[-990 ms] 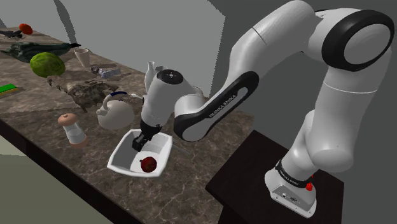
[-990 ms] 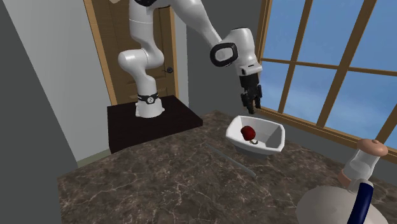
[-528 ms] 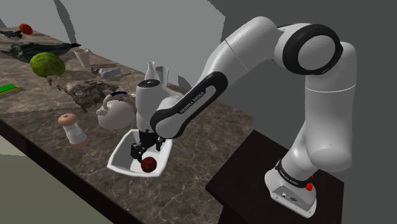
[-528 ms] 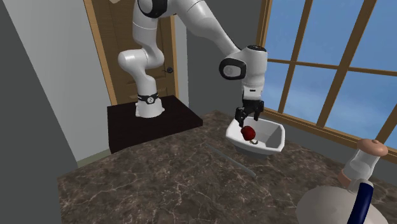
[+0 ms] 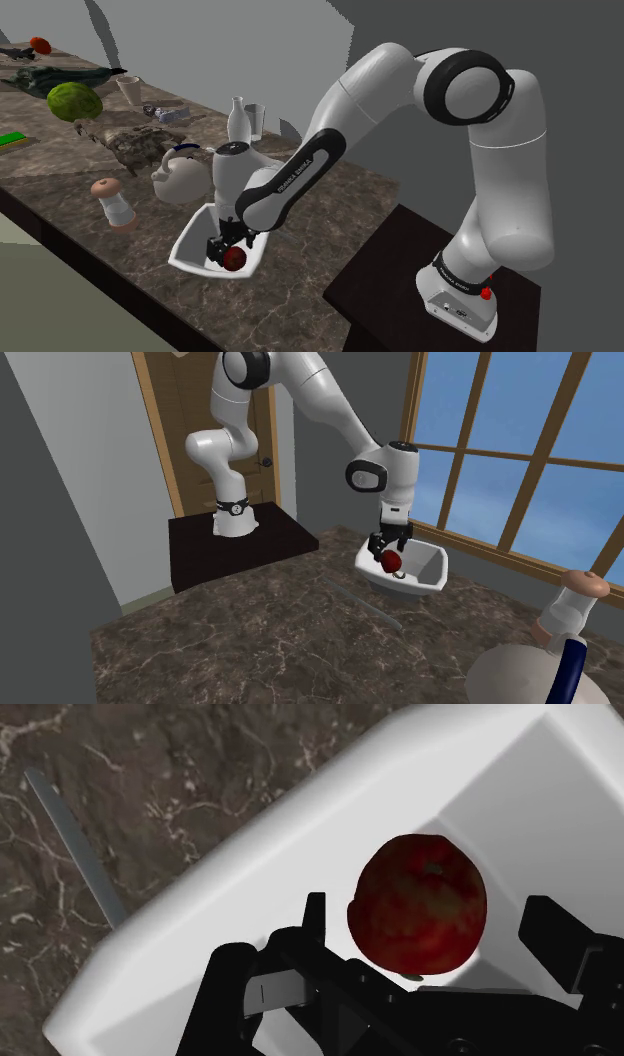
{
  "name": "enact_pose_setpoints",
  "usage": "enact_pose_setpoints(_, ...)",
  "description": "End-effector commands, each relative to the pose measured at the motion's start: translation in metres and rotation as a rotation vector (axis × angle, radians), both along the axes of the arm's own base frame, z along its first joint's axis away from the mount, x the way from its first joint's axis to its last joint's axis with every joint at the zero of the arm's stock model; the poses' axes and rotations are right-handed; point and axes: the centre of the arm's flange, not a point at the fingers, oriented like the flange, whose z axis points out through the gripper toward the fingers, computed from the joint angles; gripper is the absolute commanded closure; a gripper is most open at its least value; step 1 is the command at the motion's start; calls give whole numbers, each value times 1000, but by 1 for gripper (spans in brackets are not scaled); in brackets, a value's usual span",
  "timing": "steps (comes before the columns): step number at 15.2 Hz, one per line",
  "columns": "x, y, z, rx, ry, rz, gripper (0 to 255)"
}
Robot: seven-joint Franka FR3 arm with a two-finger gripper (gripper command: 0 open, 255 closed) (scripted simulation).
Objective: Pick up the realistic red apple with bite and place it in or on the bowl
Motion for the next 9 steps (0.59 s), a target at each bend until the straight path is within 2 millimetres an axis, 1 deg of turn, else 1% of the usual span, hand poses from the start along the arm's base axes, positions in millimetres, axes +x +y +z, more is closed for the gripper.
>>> enact_pose_setpoints(1,0,1,-2,0,0,0,0)
enact_pose_setpoints(6,0,1,-2,0,0,0,0)
enact_pose_setpoints(7,0,1,-2,0,0,0,255)
enact_pose_setpoints(9,0,1,-2,0,0,0,255)
